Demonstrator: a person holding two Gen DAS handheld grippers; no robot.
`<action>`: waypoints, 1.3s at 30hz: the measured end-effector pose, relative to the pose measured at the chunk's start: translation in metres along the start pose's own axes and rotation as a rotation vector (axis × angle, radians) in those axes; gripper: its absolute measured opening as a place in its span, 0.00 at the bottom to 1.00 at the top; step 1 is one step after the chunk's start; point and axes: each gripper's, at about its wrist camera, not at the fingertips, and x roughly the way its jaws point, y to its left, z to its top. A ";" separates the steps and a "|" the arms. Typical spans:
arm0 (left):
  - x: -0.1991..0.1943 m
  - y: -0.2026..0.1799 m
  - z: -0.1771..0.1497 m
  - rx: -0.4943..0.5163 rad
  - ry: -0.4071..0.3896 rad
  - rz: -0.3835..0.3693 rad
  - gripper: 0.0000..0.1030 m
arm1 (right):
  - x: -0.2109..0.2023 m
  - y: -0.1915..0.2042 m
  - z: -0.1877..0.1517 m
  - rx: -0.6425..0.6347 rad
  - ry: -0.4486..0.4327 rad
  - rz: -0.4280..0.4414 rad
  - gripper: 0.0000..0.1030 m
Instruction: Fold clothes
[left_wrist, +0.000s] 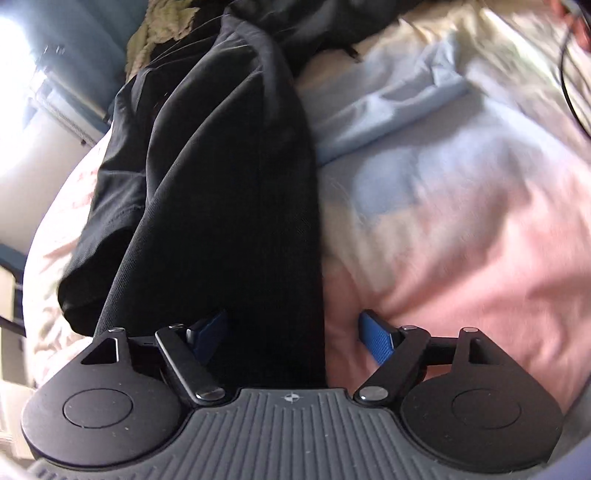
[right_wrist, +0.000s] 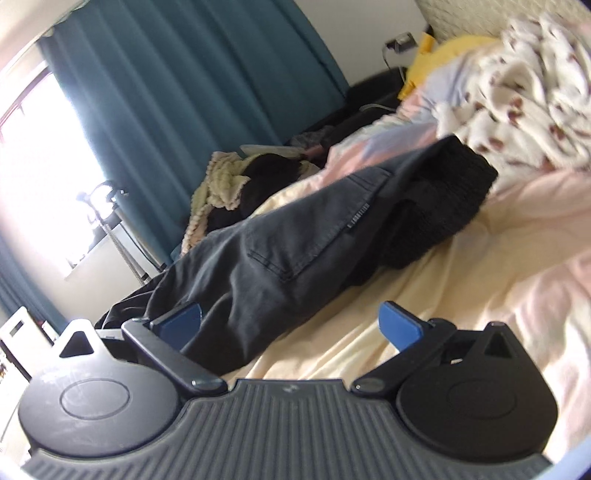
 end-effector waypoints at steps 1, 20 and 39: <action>-0.003 0.008 0.000 -0.055 -0.001 -0.015 0.45 | 0.000 -0.001 0.001 0.001 0.002 -0.001 1.00; -0.026 0.284 0.001 -0.997 -0.204 0.080 0.06 | 0.012 0.017 0.008 -0.069 -0.043 0.048 1.00; -0.035 0.184 0.026 -0.809 -0.294 0.181 0.88 | 0.018 -0.014 0.041 0.162 -0.028 0.119 1.00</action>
